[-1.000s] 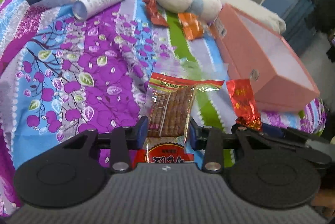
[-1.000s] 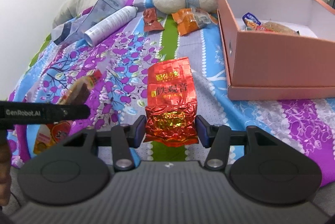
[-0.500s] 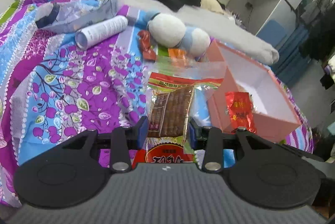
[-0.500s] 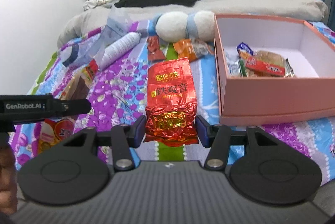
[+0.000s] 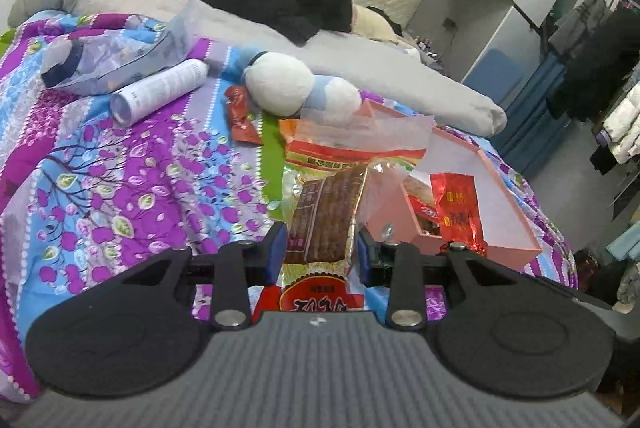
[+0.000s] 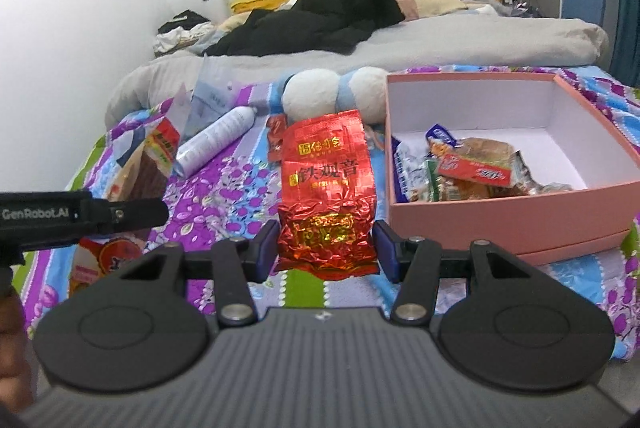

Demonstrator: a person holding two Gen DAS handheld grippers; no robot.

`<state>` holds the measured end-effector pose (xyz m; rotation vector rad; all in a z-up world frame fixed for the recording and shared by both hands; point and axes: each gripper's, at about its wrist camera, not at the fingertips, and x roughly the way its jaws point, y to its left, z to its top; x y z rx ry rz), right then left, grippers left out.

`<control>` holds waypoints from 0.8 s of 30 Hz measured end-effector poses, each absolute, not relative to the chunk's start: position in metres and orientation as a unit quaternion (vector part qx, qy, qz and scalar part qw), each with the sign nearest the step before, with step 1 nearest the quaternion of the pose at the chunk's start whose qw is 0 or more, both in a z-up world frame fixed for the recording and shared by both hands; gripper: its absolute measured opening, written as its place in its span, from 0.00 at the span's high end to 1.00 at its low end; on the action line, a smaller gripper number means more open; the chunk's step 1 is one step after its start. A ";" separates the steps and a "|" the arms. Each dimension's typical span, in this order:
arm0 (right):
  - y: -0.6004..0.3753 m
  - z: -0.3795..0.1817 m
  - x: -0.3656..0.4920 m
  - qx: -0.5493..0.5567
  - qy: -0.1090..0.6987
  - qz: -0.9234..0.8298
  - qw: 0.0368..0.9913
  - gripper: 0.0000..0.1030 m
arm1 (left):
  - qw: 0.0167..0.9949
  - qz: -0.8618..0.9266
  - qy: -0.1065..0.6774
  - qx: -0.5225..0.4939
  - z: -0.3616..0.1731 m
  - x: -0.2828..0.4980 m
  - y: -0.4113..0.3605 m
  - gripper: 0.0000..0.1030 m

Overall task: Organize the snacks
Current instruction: 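Lift both held bags and carry them toward the pink box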

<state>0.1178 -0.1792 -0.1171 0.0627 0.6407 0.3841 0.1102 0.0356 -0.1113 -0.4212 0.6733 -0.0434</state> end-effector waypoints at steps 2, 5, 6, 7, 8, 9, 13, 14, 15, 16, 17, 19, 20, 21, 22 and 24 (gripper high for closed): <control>-0.186 -0.115 0.117 0.032 0.311 0.179 0.933 0.48 | 0.922 -0.030 0.326 -0.204 -0.110 0.114 0.029 0.62; -0.198 -0.115 0.116 0.035 0.309 0.164 0.936 0.48 | 0.922 -0.046 0.328 -0.202 -0.109 0.123 0.017 0.63; -0.202 -0.116 0.117 0.037 0.309 0.160 0.937 0.48 | 0.921 -0.051 0.329 -0.201 -0.110 0.127 0.013 0.64; -0.206 -0.116 0.117 0.039 0.308 0.156 0.938 0.48 | 0.920 -0.056 0.331 -0.201 -0.110 0.131 0.009 0.64; -0.211 -0.115 0.117 0.041 0.307 0.151 0.939 0.48 | 0.919 -0.062 0.333 -0.203 -0.112 0.136 0.004 0.69; -0.216 -0.116 0.118 0.044 0.306 0.145 0.940 0.48 | 0.917 -0.068 0.335 -0.205 -0.113 0.142 0.000 0.75; -0.234 -0.117 0.127 0.049 0.299 0.130 0.944 0.48 | 0.914 -0.090 0.337 -0.208 -0.114 0.171 -0.017 0.82; -0.239 -0.117 0.130 0.049 0.296 0.126 0.945 0.48 | 0.913 -0.093 0.340 -0.206 -0.114 0.180 -0.022 0.91; -0.243 -0.118 0.136 0.048 0.296 0.120 0.946 0.48 | 0.912 -0.102 0.340 -0.207 -0.113 0.189 -0.027 0.92; -0.248 -0.119 0.142 0.048 0.297 0.114 0.947 0.48 | 0.912 -0.109 0.338 -0.205 -0.111 0.197 -0.032 0.93; -0.252 -0.119 0.148 0.049 0.294 0.110 0.948 0.48 | 0.915 -0.109 0.335 -0.198 -0.109 0.206 -0.038 0.93; -0.261 -0.119 0.160 0.052 0.293 0.101 0.949 0.48 | 0.917 -0.111 0.332 -0.190 -0.107 0.220 -0.046 0.93; -0.265 -0.119 0.165 0.051 0.294 0.097 0.950 0.48 | 0.917 -0.114 0.331 -0.193 -0.106 0.225 -0.048 0.93; -0.269 -0.119 0.170 0.050 0.292 0.096 0.950 0.48 | 0.916 -0.117 0.332 -0.192 -0.106 0.229 -0.050 0.93; -0.272 -0.119 0.173 0.050 0.291 0.094 0.951 0.48 | 0.916 -0.117 0.335 -0.189 -0.106 0.231 -0.052 0.93; -0.277 -0.122 0.174 0.050 0.293 0.093 0.950 0.48 | 0.913 -0.114 0.344 -0.188 -0.112 0.234 -0.053 0.93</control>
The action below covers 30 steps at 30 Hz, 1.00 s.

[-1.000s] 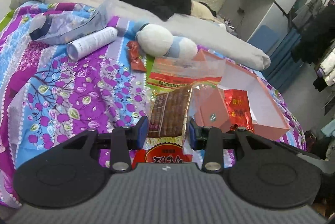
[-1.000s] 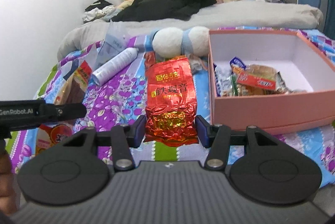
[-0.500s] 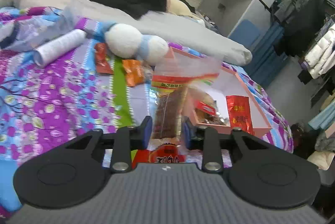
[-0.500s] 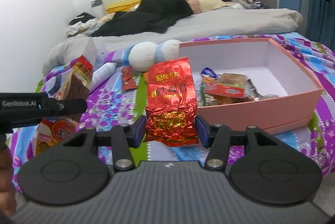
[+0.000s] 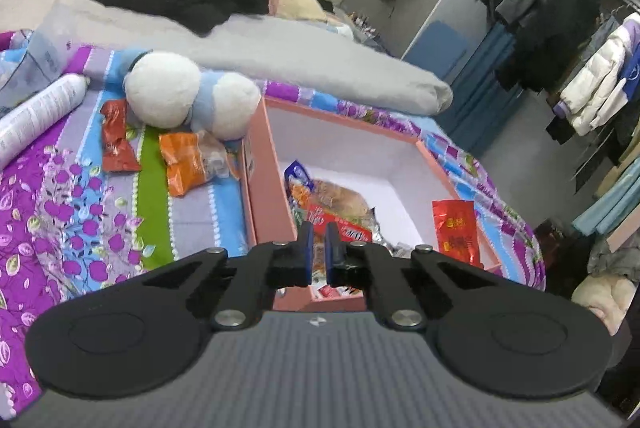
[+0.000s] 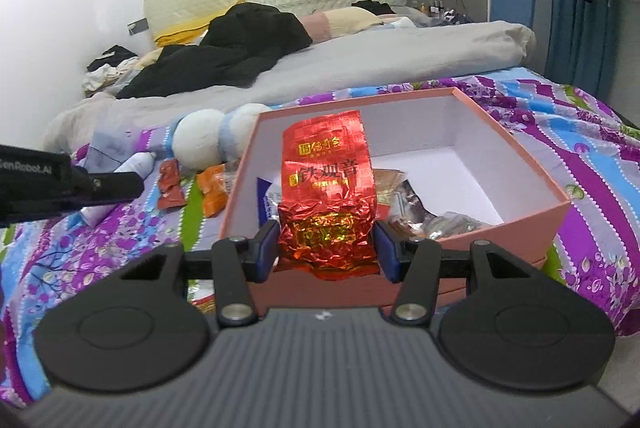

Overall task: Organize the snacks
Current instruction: 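Lift both held bags and carry them toward the pink box, then hold both bags beside the pink box and bring them over its opening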

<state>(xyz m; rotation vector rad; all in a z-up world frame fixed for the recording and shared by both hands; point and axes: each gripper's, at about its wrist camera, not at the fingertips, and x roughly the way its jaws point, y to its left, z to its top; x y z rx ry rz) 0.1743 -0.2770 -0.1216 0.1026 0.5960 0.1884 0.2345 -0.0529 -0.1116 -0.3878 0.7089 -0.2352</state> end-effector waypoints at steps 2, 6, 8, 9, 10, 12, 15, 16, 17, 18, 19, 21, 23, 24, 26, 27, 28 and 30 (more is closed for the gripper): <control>-0.279 -0.127 0.173 0.055 0.299 0.095 0.948 0.48 | 0.906 -0.112 0.359 -0.192 -0.122 0.235 -0.052 0.93; -0.278 -0.141 0.164 0.061 0.315 0.110 0.941 0.48 | 0.889 -0.100 0.392 -0.215 -0.151 0.230 -0.042 0.93; -0.274 -0.148 0.158 0.064 0.324 0.122 0.936 0.48 | 0.878 -0.093 0.409 -0.228 -0.168 0.227 -0.034 0.92; -0.271 -0.152 0.155 0.064 0.330 0.129 0.933 0.48 | 0.871 -0.089 0.420 -0.239 -0.179 0.225 -0.027 0.92; -0.266 -0.156 0.152 0.062 0.337 0.138 0.929 0.48 | 0.862 -0.084 0.432 -0.252 -0.189 0.224 -0.021 0.92; -0.255 -0.166 0.146 0.054 0.351 0.159 0.921 0.48 | 0.844 -0.079 0.449 -0.282 -0.208 0.221 -0.009 0.89; -0.236 -0.183 0.138 0.043 0.373 0.183 0.908 0.48 | 0.820 -0.067 0.467 -0.325 -0.235 0.218 0.007 0.73; -0.231 -0.189 0.137 0.042 0.378 0.192 0.905 0.48 | 0.813 -0.064 0.472 -0.334 -0.242 0.218 0.011 0.67; -0.225 -0.196 0.136 0.040 0.382 0.200 0.901 0.48 | 0.808 -0.061 0.475 -0.343 -0.247 0.218 0.014 0.60; -0.219 -0.202 0.135 0.034 0.388 0.204 0.898 0.48 | 0.802 -0.059 0.479 -0.351 -0.253 0.218 0.016 0.57; -0.213 -0.209 0.135 0.027 0.395 0.204 0.896 0.48 | 0.798 -0.057 0.483 -0.357 -0.258 0.218 0.017 0.54; -0.205 -0.221 0.137 0.013 0.403 0.204 0.892 0.48 | 0.789 -0.050 0.491 -0.365 -0.267 0.219 0.020 0.54; -0.199 -0.233 0.139 -0.002 0.412 0.196 0.890 0.48 | 0.784 -0.043 0.498 -0.368 -0.274 0.219 0.021 0.54; -0.199 -0.237 0.141 -0.008 0.416 0.193 0.889 0.48 | 0.781 -0.041 0.502 -0.370 -0.277 0.219 0.022 0.53; -0.199 -0.246 0.144 -0.014 0.429 0.187 0.884 0.48 | 0.772 -0.039 0.507 -0.381 -0.284 0.220 0.023 0.53; -0.200 -0.249 0.145 -0.014 0.434 0.185 0.882 0.48 | 0.769 -0.042 0.505 -0.389 -0.287 0.219 0.024 0.53; -0.200 -0.251 0.145 -0.013 0.434 0.185 0.882 0.48 | 0.768 -0.044 0.503 -0.394 -0.289 0.219 0.024 0.53; -0.201 -0.250 0.145 -0.014 0.430 0.188 0.883 0.48 | 0.766 -0.051 0.499 -0.401 -0.291 0.221 0.025 0.53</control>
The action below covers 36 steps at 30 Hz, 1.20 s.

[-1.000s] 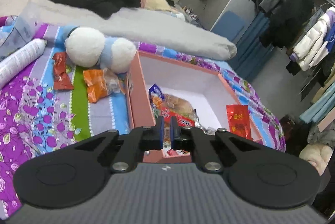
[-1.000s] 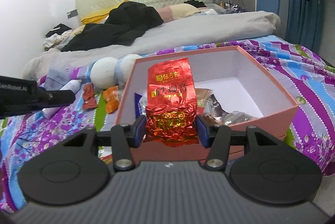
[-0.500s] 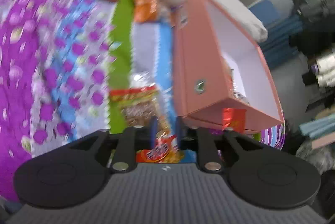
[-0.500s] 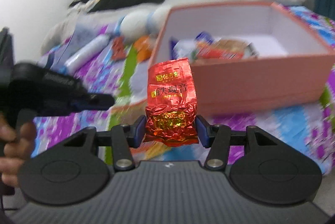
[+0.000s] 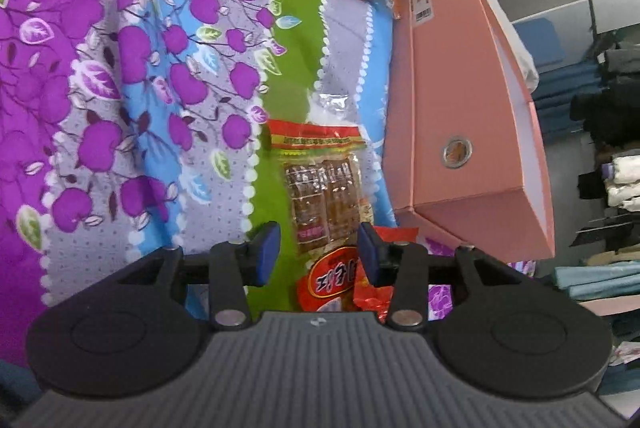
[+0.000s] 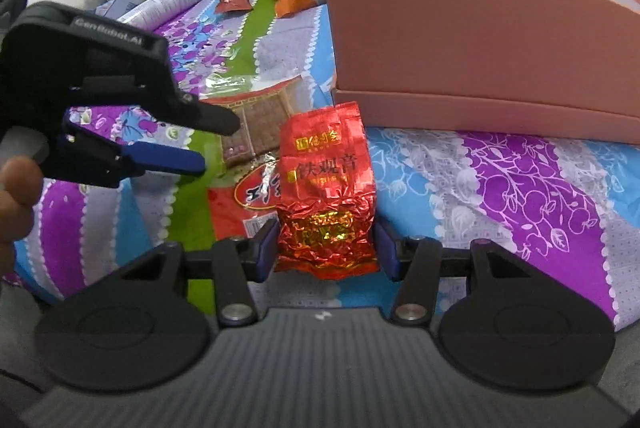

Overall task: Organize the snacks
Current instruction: 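Hold both bags beside the pink box and bring them over its opening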

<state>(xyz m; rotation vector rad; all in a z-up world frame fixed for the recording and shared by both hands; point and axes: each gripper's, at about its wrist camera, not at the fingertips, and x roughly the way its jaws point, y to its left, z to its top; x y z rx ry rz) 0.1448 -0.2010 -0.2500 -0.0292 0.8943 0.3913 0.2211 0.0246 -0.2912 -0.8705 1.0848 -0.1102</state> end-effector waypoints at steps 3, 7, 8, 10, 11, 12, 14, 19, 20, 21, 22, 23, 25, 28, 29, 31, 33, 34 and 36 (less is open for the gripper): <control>-0.202 -0.251 0.145 -0.011 0.430 0.190 0.882 0.48 | 0.758 -0.059 0.499 -0.416 -0.296 0.226 0.023 0.53; -0.204 -0.252 0.143 -0.005 0.430 0.192 0.882 0.48 | 0.749 -0.070 0.492 -0.438 -0.300 0.231 0.024 0.53; -0.205 -0.252 0.144 -0.003 0.431 0.192 0.882 0.48 | 0.748 -0.073 0.490 -0.442 -0.300 0.231 0.024 0.53; -0.205 -0.253 0.146 0.001 0.431 0.193 0.882 0.48 | 0.749 -0.084 0.483 -0.446 -0.297 0.231 0.023 0.53; -0.205 -0.253 0.146 0.003 0.431 0.193 0.881 0.48 | 0.752 -0.088 0.479 -0.444 -0.296 0.231 0.021 0.53; -0.205 -0.253 0.146 0.003 0.431 0.193 0.882 0.48 | 0.756 -0.092 0.476 -0.440 -0.295 0.231 0.019 0.53; -0.205 -0.253 0.145 0.002 0.430 0.193 0.882 0.48 | 0.762 -0.088 0.478 -0.428 -0.295 0.233 0.016 0.53; -0.205 -0.253 0.145 -0.001 0.429 0.191 0.883 0.48 | 0.771 -0.076 0.490 -0.400 -0.301 0.244 0.006 0.56; -0.205 -0.252 0.145 0.000 0.429 0.192 0.883 0.48 | 0.775 -0.074 0.490 -0.392 -0.300 0.247 0.002 0.57; -0.205 -0.253 0.145 0.001 0.429 0.192 0.883 0.48 | 0.780 -0.074 0.488 -0.384 -0.299 0.249 -0.001 0.57; -0.205 -0.253 0.145 0.001 0.429 0.192 0.883 0.48 | 0.784 -0.075 0.486 -0.380 -0.300 0.251 -0.003 0.57; -0.205 -0.253 0.145 0.000 0.429 0.192 0.883 0.48 | 0.786 -0.075 0.487 -0.374 -0.302 0.254 -0.005 0.57; -0.204 -0.254 0.145 -0.002 0.428 0.192 0.883 0.48 | 0.789 -0.081 0.487 -0.365 -0.305 0.261 -0.005 0.60; -0.203 -0.254 0.145 -0.004 0.428 0.192 0.883 0.48 | 0.777 -0.079 0.493 -0.384 -0.309 0.267 0.002 0.68; -0.203 -0.254 0.145 -0.004 0.428 0.192 0.883 0.48 | 0.776 -0.080 0.495 -0.384 -0.310 0.267 0.003 0.72; -0.203 -0.255 0.145 -0.004 0.427 0.191 0.884 0.48 | 0.781 -0.078 0.495 -0.373 -0.310 0.266 0.002 0.75; -0.202 -0.255 0.145 -0.006 0.427 0.190 0.884 0.48 | 0.791 -0.075 0.492 -0.356 -0.305 0.264 -0.003 0.77; -0.202 -0.255 0.145 -0.006 0.427 0.189 0.884 0.48 | 0.796 -0.074 0.491 -0.345 -0.303 0.263 -0.005 0.77; -0.201 -0.253 0.145 -0.006 0.427 0.186 0.885 0.48 | 0.809 -0.074 0.487 -0.321 -0.297 0.263 -0.011 0.79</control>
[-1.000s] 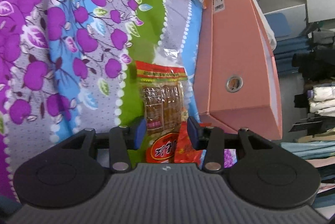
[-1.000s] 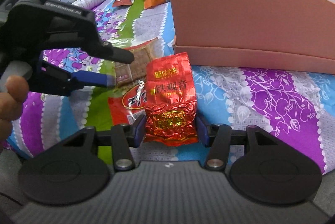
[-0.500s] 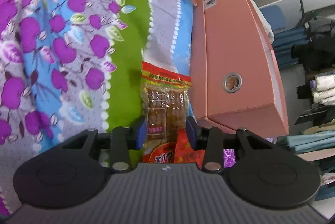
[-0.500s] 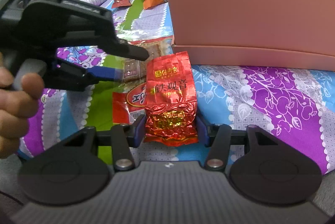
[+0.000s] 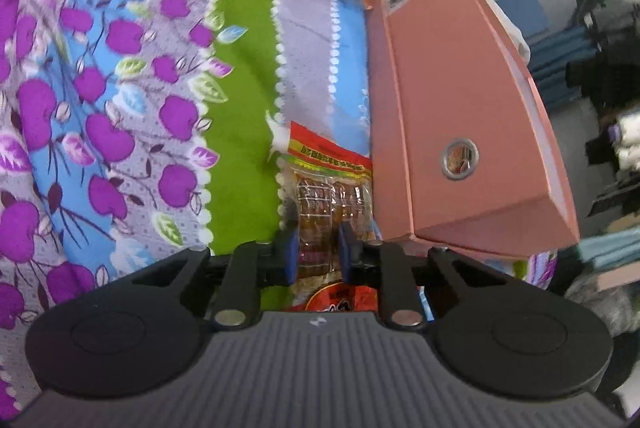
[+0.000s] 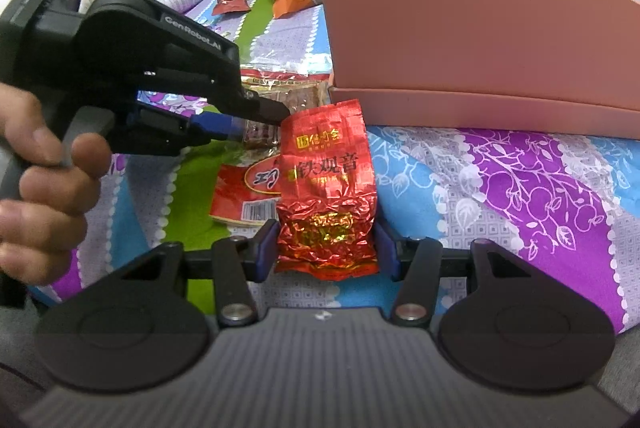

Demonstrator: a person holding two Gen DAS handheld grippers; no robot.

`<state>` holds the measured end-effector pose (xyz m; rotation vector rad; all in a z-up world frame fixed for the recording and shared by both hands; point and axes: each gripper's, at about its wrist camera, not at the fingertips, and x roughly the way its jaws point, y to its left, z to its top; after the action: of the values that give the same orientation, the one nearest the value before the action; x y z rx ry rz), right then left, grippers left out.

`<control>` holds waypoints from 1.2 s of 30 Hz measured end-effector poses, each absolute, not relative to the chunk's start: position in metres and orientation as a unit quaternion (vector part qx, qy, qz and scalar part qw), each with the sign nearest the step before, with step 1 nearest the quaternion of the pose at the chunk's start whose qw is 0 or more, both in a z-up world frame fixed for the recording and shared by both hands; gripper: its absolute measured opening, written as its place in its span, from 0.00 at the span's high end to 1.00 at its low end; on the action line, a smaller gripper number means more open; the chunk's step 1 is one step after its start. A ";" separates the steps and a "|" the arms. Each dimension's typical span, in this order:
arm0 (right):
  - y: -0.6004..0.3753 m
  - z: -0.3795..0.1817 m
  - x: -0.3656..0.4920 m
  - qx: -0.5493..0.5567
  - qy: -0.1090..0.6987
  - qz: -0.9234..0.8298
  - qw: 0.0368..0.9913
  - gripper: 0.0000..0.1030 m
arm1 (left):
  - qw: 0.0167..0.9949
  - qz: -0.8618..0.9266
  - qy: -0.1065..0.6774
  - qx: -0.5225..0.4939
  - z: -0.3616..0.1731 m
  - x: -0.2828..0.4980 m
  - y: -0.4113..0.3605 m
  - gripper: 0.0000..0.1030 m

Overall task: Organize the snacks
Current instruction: 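Hold both bags beside the pink box and bring them over its opening, then open both grippers to drop the tea bag and biscuit bag into the box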

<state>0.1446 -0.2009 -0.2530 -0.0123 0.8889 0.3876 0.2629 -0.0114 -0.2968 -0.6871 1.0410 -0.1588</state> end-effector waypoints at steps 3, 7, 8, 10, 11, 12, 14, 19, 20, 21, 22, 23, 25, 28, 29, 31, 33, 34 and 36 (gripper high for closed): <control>-0.200 -0.248 0.145 -0.002 0.426 0.183 0.886 0.48 | 0.821 -0.075 0.478 -0.304 -0.285 0.260 -0.016 0.86; -0.204 -0.236 0.144 0.006 0.415 0.177 0.892 0.48 | 0.833 -0.070 0.465 -0.292 -0.272 0.248 -0.009 0.90; -0.204 -0.233 0.144 0.008 0.412 0.177 0.894 0.48 | 0.836 -0.069 0.461 -0.289 -0.267 0.244 -0.008 0.92; -0.204 -0.226 0.144 0.009 0.405 0.178 0.896 0.48 | 0.842 -0.067 0.455 -0.283 -0.258 0.236 -0.005 0.93; -0.203 -0.222 0.143 0.009 0.402 0.179 0.898 0.48 | 0.845 -0.067 0.451 -0.278 -0.252 0.233 -0.003 0.93; -0.203 -0.219 0.142 0.010 0.399 0.179 0.899 0.48 | 0.849 -0.067 0.448 -0.272 -0.246 0.228 -0.003 0.93; -0.202 -0.211 0.142 0.011 0.394 0.179 0.901 0.48 | 0.858 -0.070 0.440 -0.256 -0.235 0.223 -0.003 0.93; -0.204 -0.194 0.140 0.024 0.376 0.180 0.909 0.48 | 0.871 -0.074 0.428 -0.229 -0.214 0.219 -0.006 0.93; -0.203 -0.192 0.140 0.025 0.373 0.178 0.910 0.48 | 0.872 -0.074 0.426 -0.227 -0.210 0.218 -0.006 0.93; -0.203 -0.188 0.141 0.028 0.370 0.178 0.911 0.48 | 0.873 -0.075 0.424 -0.228 -0.206 0.217 -0.006 0.93; -0.204 -0.185 0.142 0.031 0.367 0.178 0.912 0.48 | 0.874 -0.078 0.422 -0.228 -0.202 0.217 -0.006 0.93; -0.205 -0.180 0.143 0.033 0.363 0.178 0.914 0.48 | 0.875 -0.082 0.419 -0.227 -0.197 0.216 -0.006 0.93; -0.207 -0.174 0.144 0.036 0.353 0.176 0.918 0.48 | 0.880 -0.087 0.411 -0.222 -0.186 0.216 -0.007 0.93; -0.213 -0.161 0.149 0.046 0.333 0.177 0.925 0.48 | 0.889 -0.095 0.395 -0.210 -0.168 0.220 -0.012 0.93; -0.215 -0.156 0.151 0.047 0.326 0.174 0.928 0.48 | 0.892 -0.098 0.389 -0.206 -0.161 0.222 -0.014 0.93; -0.219 -0.148 0.155 0.049 0.314 0.170 0.933 0.48 | 0.899 -0.105 0.376 -0.200 -0.147 0.227 -0.018 0.93; -0.222 -0.140 0.163 0.048 0.300 0.166 0.938 0.48 | 0.904 -0.114 0.362 -0.197 -0.133 0.236 -0.022 0.93; -0.225 -0.135 0.167 0.047 0.293 0.162 0.941 0.48 | 0.906 -0.117 0.356 -0.198 -0.126 0.240 -0.025 0.93; -0.230 -0.125 0.176 0.050 0.276 0.156 0.947 0.48 | 0.911 -0.125 0.344 -0.190 -0.113 0.253 -0.034 0.93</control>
<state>0.1765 -0.2301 -0.1253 0.1026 0.5613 0.3171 0.2527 -0.0342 -0.1129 -0.3915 0.7086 -0.2572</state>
